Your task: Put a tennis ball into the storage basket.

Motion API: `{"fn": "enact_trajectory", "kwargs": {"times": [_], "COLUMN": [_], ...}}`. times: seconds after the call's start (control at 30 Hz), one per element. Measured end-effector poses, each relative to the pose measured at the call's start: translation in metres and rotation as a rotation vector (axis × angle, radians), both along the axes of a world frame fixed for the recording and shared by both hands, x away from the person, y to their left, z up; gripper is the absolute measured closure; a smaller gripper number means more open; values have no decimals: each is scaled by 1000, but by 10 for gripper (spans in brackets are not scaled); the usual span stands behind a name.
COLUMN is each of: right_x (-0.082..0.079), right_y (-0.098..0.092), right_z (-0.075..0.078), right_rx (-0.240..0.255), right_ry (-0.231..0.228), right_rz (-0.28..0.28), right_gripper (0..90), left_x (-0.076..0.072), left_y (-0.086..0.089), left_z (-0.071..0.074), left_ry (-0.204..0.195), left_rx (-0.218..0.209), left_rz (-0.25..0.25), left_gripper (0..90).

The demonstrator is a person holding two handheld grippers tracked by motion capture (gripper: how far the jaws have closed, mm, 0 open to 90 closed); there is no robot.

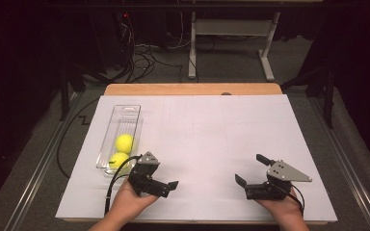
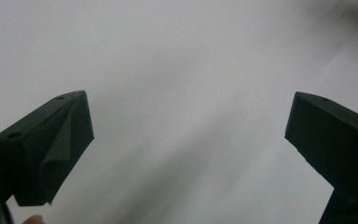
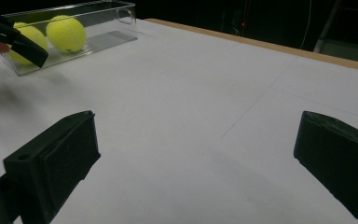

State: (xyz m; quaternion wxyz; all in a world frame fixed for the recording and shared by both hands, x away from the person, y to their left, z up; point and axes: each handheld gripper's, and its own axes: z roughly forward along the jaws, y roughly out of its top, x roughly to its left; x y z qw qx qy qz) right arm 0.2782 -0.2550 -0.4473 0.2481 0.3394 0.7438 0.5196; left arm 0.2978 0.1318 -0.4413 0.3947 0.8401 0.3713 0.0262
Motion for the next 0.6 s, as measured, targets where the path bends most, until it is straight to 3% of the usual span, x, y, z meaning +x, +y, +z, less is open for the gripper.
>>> {"fn": "enact_trajectory", "kwargs": {"times": [0.1, 0.2, 0.43, 0.5, 0.6], "right_x": [0, 2, 2, -1, -4], "right_y": [0, 2, 5, 6, 5], "right_z": [-1, -2, -2, 0, 2], "right_rx": [8, 9, 10, 15, 18], "right_ry": [5, 14, 21, 14, 2], "right_rz": [-7, -15, -39, -46, -48], "right_gripper": [2, 2, 2, 2, 2], "left_x": [0, -1, -2, -8, -11], "left_y": [2, 10, 22, 26, 30], "left_z": [1, 5, 8, 11, 14], "left_ry": [-4, -53, -104, -155, -178], "left_rx": [-32, -102, -182, -231, -267], "left_rz": [-17, -33, -37, -55, -45], "left_gripper": [3, 3, 3, 3, 3]}}
